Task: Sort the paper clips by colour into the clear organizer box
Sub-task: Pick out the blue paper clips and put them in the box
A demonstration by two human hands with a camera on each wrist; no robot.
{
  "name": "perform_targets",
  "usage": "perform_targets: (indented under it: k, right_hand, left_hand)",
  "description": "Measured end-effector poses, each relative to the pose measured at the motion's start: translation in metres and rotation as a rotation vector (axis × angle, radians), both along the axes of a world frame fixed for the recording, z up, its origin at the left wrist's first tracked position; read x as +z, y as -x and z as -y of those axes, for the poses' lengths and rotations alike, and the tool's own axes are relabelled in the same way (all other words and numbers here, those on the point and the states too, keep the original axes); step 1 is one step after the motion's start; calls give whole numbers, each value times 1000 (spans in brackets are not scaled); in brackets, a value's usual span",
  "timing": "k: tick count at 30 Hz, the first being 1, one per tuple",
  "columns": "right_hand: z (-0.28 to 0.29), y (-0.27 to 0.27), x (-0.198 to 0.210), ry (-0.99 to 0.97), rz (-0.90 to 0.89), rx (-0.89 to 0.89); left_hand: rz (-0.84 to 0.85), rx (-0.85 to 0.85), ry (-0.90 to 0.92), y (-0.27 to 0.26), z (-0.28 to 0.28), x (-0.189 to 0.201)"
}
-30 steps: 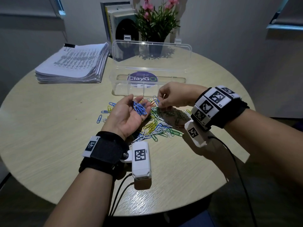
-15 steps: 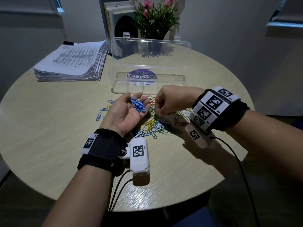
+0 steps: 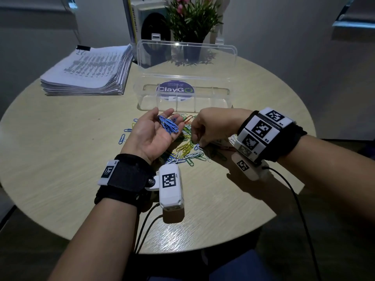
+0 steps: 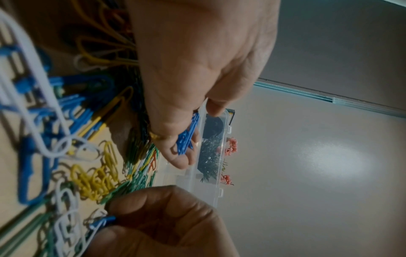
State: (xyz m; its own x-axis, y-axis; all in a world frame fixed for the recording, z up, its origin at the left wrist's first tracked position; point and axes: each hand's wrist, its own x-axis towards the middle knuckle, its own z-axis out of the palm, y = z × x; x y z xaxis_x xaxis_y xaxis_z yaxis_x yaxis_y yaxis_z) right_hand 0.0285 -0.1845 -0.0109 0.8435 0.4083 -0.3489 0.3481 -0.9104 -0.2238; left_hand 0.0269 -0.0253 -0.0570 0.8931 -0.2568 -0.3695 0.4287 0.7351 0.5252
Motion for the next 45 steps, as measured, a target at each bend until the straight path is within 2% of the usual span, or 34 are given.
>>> perform_targets:
  k: [6, 16, 23, 32, 38, 45]
  right_hand:
    - [0, -2, -3, 56, -8, 14]
    - [3, -5, 3, -32, 29, -64]
    - [-12, 1, 5, -29, 140, -18]
    - [-46, 14, -7, -162, 5, 76]
    - [-37, 9, -3, -36, 119, 31]
    - [-53, 17, -5, -185, 62, 66]
  left_hand:
    - [6, -14, 13, -2, -2, -1]
    - [16, 28, -2, 3, -13, 6]
    - [24, 66, 31, 15, -38, 9]
    - [2, 98, 23, 25, -48, 7]
    - [-2, 103, 31, 27, -55, 5]
    - [-9, 108, 25, 32, -57, 6]
